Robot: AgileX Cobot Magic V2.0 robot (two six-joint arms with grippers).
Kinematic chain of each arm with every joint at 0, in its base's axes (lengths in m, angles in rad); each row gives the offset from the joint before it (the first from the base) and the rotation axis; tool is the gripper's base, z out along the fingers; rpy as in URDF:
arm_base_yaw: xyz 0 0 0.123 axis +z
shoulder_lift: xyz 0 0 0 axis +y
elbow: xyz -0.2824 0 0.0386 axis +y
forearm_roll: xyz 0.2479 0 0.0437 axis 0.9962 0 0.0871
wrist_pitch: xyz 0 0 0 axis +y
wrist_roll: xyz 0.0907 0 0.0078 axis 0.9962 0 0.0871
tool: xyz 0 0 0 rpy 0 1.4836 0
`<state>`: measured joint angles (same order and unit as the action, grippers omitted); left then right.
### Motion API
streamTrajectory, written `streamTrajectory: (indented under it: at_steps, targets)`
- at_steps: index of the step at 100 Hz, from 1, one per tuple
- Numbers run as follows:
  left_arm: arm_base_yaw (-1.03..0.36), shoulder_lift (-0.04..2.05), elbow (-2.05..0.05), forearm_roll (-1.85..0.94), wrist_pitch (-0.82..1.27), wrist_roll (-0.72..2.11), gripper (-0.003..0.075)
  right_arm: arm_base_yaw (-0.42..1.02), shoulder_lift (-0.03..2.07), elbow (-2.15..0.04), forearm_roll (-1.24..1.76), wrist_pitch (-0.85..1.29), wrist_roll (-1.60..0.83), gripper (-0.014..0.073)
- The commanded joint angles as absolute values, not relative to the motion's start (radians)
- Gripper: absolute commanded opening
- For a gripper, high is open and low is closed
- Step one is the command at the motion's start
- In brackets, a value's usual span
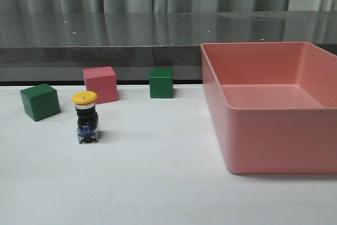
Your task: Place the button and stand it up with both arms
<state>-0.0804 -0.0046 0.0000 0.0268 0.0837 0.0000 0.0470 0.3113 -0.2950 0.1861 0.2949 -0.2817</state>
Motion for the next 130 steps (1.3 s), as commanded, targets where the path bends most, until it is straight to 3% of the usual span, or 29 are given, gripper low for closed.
streamTrajectory:
  at_steps: [1,26,53,64,78,130]
  targets:
    - [-0.088,-0.028,0.045,0.017,-0.005,-0.006,-0.002,0.055,0.315,-0.325,0.194,0.219,-0.283,-0.0076]
    - [-0.088,-0.028,0.045,0.017,-0.005,-0.006,-0.0019,0.056,0.31,-0.316,0.189,0.211,-0.283,-0.0076]
    - [-0.088,-0.028,0.045,0.017,-0.005,-0.006,-0.002,0.082,0.189,-0.13,0.05,-0.061,-0.116,-0.0076]
    - [-0.088,-0.028,0.045,0.017,-0.005,-0.006,-0.002,0.085,0.086,-0.06,-0.064,-0.062,0.057,-0.0076]
    - [-0.088,-0.028,0.045,0.017,-0.005,-0.006,-0.002,0.085,-0.037,0.016,-0.055,-0.063,0.088,-0.0076]
    - [-0.088,-0.028,0.045,0.017,-0.005,-0.006,-0.002,0.085,-0.026,0.013,-0.05,-0.015,0.085,-0.0076]
